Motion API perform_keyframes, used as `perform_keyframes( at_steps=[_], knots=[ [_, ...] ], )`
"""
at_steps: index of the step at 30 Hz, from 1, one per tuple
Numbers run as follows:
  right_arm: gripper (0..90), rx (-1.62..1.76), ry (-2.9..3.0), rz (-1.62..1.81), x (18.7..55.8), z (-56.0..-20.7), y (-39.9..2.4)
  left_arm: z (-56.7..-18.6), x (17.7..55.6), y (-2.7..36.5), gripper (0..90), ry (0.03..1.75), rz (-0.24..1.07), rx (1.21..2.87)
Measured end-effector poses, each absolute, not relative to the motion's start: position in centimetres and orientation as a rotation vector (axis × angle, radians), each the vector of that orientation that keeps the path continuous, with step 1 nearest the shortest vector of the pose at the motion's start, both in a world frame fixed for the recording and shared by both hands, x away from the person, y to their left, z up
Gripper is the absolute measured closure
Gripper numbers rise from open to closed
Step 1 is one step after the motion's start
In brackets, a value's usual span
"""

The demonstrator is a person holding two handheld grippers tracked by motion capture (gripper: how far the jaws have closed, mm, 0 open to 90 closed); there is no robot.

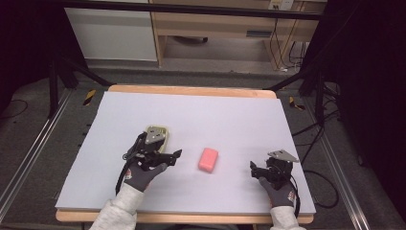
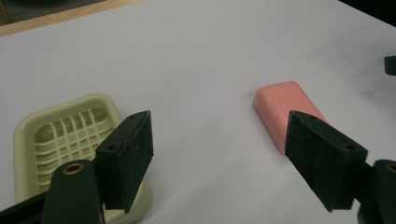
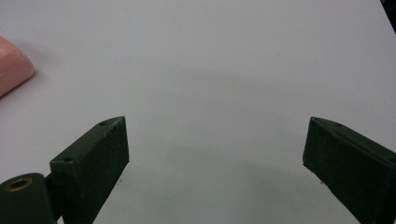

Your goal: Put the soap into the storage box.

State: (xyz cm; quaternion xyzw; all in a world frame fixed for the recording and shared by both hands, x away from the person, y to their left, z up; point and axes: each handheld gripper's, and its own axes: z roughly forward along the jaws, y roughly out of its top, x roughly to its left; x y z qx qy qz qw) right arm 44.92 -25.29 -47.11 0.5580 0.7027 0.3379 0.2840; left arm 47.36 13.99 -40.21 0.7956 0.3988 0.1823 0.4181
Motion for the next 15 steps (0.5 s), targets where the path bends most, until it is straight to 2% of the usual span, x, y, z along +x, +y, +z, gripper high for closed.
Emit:
perform_keyframes(
  at_steps=[15],
  knots=[
    [7.3,1.496,1.885,0.905,45.0,-47.1,-25.2,-40.8,48.4,11.5,21.7,0.988,0.448,2.038]
  ],
)
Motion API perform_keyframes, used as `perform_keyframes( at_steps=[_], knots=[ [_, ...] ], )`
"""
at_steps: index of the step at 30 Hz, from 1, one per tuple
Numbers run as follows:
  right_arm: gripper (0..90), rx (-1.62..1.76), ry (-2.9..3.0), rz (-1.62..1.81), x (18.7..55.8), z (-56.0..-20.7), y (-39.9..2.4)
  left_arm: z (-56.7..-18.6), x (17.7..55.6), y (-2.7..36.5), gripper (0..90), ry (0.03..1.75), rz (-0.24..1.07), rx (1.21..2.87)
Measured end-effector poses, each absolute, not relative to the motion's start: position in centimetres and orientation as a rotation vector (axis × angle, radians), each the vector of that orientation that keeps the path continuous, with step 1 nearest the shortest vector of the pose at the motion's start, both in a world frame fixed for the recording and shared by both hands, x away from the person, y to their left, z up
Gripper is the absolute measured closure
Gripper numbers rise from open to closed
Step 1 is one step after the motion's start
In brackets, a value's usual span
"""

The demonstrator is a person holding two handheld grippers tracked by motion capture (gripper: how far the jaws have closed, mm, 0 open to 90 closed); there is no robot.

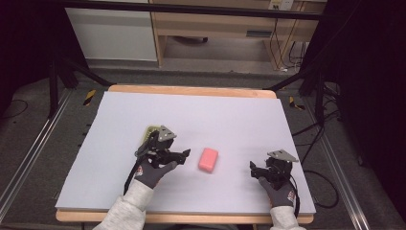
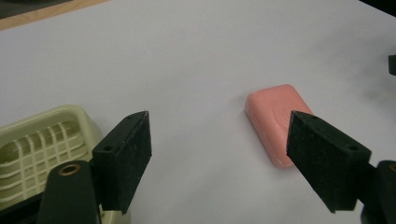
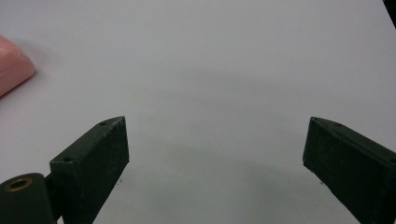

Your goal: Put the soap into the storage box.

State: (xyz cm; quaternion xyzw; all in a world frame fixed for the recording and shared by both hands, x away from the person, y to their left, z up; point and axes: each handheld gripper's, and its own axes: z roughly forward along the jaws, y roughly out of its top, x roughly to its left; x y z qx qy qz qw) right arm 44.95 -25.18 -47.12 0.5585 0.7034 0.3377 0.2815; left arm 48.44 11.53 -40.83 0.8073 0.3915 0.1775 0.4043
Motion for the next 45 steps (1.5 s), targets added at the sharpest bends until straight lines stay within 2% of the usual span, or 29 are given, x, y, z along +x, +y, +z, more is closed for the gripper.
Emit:
perform_keyframes(
  at_steps=[45],
  knots=[
    [6.8,1.515,1.876,0.891,45.0,-47.1,-25.1,-42.7,49.4,4.5,15.2,0.929,0.424,2.135]
  ],
)
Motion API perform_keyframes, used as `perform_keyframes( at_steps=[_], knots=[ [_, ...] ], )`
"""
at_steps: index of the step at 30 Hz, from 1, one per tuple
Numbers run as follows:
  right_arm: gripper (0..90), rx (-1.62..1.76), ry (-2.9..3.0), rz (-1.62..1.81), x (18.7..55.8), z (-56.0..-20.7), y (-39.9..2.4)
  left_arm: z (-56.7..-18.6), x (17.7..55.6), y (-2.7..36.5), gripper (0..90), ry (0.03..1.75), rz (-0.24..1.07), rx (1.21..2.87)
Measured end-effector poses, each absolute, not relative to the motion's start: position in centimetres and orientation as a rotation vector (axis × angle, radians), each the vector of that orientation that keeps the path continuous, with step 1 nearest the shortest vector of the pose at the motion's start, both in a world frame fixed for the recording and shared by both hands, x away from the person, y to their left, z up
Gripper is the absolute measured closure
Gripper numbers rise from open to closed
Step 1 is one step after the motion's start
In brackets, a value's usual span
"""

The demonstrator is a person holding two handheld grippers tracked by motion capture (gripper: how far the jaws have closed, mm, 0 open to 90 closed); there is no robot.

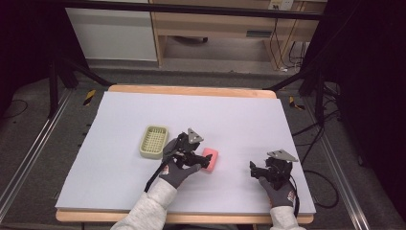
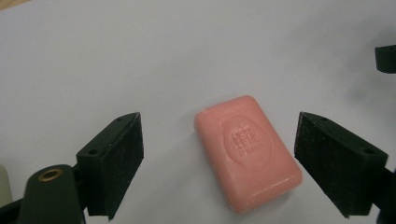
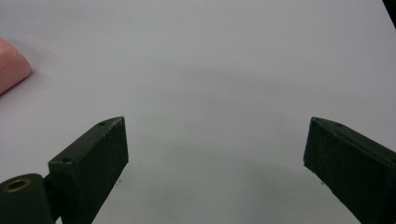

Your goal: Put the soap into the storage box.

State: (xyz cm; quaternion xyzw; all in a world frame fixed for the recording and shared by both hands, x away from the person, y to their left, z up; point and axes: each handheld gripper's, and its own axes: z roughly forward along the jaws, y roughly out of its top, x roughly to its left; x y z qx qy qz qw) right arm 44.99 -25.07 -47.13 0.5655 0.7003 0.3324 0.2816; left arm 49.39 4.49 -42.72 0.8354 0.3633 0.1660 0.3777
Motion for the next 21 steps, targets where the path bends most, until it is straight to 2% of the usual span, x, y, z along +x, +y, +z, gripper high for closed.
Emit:
perform_keyframes(
  at_steps=[21],
  knots=[
    [6.8,1.517,1.877,0.894,45.0,-47.1,-25.1,-44.5,50.1,2.0,13.6,0.936,0.419,2.21]
  ],
)
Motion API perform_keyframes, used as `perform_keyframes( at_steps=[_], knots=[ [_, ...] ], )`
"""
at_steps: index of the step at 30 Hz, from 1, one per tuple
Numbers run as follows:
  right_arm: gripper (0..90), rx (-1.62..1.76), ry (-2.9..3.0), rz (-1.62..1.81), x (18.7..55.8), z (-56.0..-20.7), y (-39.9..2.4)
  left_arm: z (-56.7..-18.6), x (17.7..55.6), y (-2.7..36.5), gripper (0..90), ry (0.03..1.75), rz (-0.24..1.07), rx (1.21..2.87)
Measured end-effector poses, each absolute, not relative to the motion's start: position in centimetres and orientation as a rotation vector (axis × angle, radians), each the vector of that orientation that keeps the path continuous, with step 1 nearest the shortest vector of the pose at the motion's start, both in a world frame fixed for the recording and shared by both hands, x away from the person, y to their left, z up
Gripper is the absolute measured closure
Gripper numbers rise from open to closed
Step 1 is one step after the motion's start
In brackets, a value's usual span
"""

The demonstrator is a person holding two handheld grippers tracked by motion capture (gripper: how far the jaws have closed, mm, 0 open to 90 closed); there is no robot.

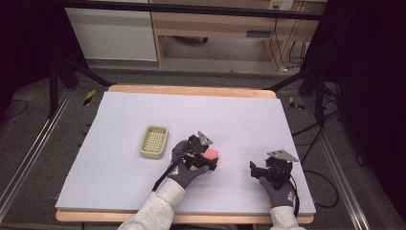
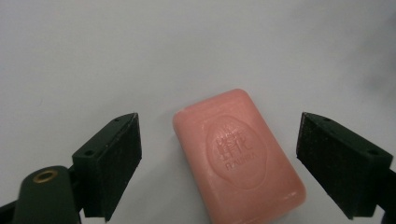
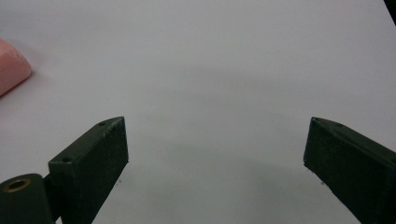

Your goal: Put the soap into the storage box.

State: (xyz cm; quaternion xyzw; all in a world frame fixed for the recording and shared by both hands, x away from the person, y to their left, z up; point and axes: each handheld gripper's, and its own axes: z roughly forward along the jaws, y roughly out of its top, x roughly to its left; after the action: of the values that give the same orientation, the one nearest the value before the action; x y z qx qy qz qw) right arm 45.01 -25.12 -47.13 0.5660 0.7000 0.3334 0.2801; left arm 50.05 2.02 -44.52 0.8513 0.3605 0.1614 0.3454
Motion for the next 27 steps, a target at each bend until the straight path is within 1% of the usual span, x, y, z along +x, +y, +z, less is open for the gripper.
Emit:
perform_keyframes(
  at_steps=[13,24,27],
  knots=[
    [6.8,1.521,1.881,0.897,45.0,-47.1,-25.1,-46.0,50.4,0.9,15.5,0.943,0.397,2.25],
    [6.8,1.522,1.882,0.896,45.1,-47.2,-25.1,-46.8,50.6,0.7,20.1,0.964,0.376,2.273],
    [6.8,1.521,1.882,0.895,45.1,-47.2,-25.1,-46.8,50.6,0.7,22.7,0.967,0.37,2.278]
  ],
)
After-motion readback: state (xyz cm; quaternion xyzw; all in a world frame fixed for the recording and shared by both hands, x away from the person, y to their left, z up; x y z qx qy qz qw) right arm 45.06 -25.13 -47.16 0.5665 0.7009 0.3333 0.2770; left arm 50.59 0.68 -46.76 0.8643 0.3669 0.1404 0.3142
